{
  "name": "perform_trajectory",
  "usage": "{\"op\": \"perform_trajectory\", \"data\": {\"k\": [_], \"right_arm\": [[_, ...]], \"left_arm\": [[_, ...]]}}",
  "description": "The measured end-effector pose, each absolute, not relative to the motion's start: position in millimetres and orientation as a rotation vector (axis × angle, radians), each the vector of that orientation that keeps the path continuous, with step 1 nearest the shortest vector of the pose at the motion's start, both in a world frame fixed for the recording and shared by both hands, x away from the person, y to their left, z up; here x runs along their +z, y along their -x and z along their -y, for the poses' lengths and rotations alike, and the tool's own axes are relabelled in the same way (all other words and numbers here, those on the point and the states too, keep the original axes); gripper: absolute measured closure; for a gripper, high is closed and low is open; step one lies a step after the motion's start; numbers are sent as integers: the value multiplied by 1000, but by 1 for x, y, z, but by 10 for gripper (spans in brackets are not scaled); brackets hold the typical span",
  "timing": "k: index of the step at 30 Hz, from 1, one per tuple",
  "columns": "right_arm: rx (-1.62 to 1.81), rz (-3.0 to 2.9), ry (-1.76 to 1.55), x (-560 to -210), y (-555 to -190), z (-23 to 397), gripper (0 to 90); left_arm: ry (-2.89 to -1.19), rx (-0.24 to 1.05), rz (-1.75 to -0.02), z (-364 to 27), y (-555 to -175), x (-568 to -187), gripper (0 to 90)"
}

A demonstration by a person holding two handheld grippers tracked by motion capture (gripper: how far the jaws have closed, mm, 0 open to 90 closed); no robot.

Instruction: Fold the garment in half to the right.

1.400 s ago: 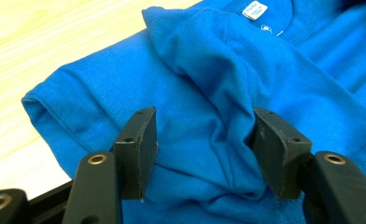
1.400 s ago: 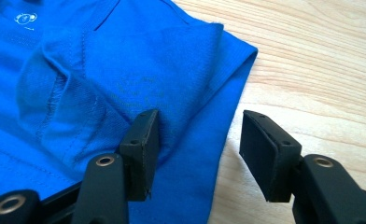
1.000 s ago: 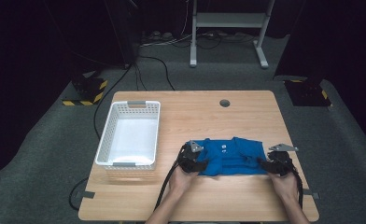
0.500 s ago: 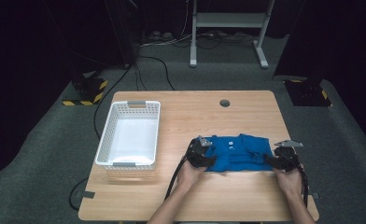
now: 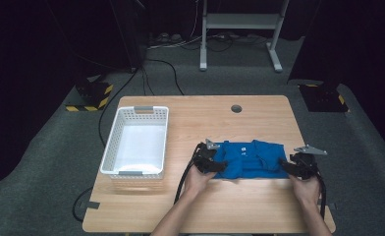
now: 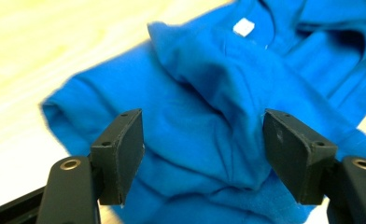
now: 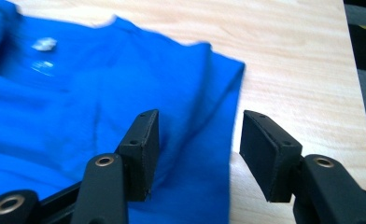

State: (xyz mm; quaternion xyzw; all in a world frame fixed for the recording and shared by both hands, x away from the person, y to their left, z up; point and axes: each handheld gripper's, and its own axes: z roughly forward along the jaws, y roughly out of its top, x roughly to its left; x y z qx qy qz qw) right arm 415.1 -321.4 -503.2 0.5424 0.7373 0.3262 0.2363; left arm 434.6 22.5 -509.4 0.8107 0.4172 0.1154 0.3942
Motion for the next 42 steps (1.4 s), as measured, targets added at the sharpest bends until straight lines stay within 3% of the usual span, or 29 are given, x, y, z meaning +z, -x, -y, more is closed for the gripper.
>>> {"op": "perform_trajectory", "data": {"k": [11,21,34,42], "right_arm": [[1072,-2116,-1322,-484,-400,271,497],[1119,-2305,-1117,-495,-388,193,503],[1098,-2428,-906,-512,-372,124,507],[965,-2456,-922,-531,-383,110,492]], "left_arm": [[-2037,320,-1137,-42,-449,-502,320],[-2072,337,-1231,-46,-482,-515,329],[-2085,355,-1237,-40,-492,-527,355],[-2131,411,-1166,-35,-487,-527,498]]}}
